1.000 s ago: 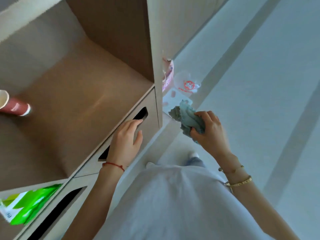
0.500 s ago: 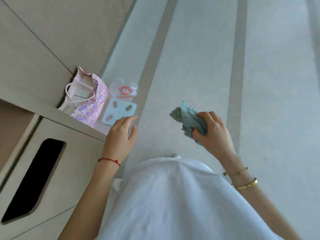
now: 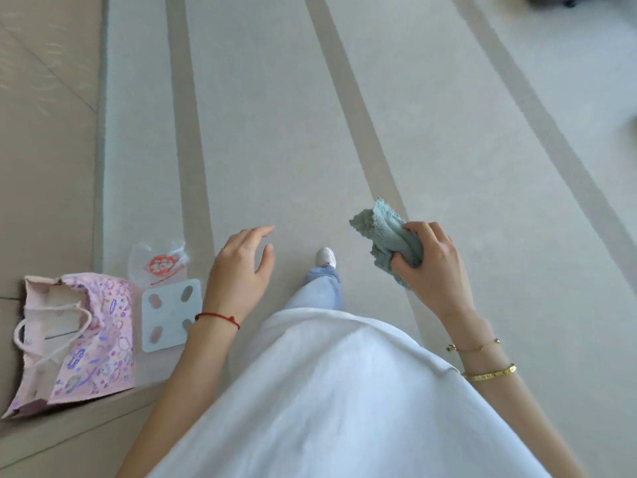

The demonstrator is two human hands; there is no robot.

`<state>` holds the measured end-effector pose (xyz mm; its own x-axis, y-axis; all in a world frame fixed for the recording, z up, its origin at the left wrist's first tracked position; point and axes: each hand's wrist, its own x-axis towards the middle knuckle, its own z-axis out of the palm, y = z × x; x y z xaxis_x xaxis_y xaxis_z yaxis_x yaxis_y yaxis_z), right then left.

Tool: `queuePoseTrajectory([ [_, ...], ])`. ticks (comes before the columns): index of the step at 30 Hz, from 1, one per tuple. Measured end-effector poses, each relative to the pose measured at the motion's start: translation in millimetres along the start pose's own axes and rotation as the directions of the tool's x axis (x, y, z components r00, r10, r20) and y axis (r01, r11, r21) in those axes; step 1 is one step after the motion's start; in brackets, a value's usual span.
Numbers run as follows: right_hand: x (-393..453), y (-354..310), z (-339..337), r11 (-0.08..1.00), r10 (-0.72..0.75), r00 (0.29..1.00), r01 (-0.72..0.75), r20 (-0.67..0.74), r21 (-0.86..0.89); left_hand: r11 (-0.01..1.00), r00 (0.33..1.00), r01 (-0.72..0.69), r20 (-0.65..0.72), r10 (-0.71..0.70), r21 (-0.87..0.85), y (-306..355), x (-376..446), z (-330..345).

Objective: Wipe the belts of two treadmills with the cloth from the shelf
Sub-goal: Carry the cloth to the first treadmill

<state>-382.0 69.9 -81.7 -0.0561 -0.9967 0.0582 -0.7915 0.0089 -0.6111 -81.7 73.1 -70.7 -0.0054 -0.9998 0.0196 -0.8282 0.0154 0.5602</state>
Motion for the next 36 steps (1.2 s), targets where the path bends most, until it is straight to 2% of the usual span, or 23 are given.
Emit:
queuePoseTrajectory([
  [7, 103, 71, -32, 0.982, 0.187, 0.975, -0.188, -0.116, 0.004, 0.982, 0.974, -0.19, 0.122, 0.189, -0.001, 68, 169, 61],
  [13, 229, 118, -77, 0.966, 0.254, 0.95, -0.258, -0.179, 0.006, 0.963, 0.948, -0.27, 0.174, 0.268, -0.011, 128, 315, 96],
  [24, 422, 173, -126, 0.947, 0.317, 0.918, -0.322, -0.237, 0.021, 0.943, 0.913, -0.33, 0.236, 0.332, -0.046, 225, 526, 145],
  [31, 551, 243, -151, 0.939, 0.338, 0.909, -0.342, -0.245, 0.026, 0.944, 0.903, -0.327, 0.279, 0.326, -0.046, 273, 650, 211],
  [36, 666, 301, -195, 0.938, 0.341, 0.909, -0.347, -0.24, 0.02, 0.947, 0.907, -0.319, 0.276, 0.317, -0.041, 335, 758, 253],
])
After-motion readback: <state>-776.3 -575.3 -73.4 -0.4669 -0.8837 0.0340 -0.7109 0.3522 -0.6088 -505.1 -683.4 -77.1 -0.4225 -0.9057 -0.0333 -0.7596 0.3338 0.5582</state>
